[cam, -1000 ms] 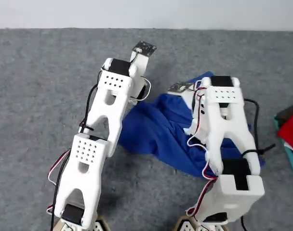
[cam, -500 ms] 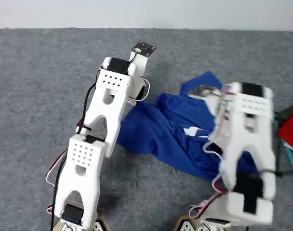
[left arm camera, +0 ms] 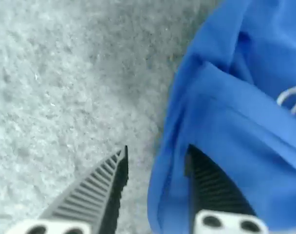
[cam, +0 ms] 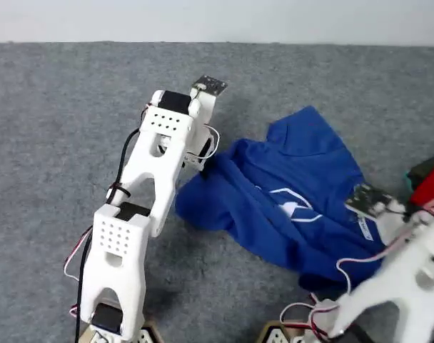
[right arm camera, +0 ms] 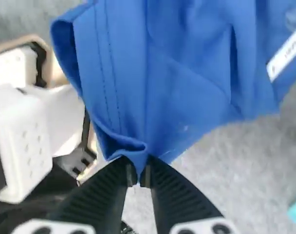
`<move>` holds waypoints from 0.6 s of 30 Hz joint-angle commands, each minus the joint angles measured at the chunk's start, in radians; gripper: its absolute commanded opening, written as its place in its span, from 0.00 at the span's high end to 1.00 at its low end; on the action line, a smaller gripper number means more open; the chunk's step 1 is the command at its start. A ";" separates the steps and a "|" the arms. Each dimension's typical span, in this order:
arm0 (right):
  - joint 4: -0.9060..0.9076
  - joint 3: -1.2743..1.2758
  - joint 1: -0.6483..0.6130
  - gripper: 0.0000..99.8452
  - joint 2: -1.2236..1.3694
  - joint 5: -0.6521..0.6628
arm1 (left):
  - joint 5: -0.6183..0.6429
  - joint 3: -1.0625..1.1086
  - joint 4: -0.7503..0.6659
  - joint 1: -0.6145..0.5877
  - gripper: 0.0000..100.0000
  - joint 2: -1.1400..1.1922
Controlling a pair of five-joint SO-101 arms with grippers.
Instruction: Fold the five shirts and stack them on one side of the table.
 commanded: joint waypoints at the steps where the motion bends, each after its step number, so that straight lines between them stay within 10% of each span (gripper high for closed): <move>1: 0.031 -0.002 0.122 0.99 -0.067 0.097 | 0.149 -0.073 -0.040 0.023 0.81 -0.072; 18: -0.145 0.071 0.263 0.79 -0.326 0.109 | 0.259 -0.177 -0.224 0.144 0.81 0.152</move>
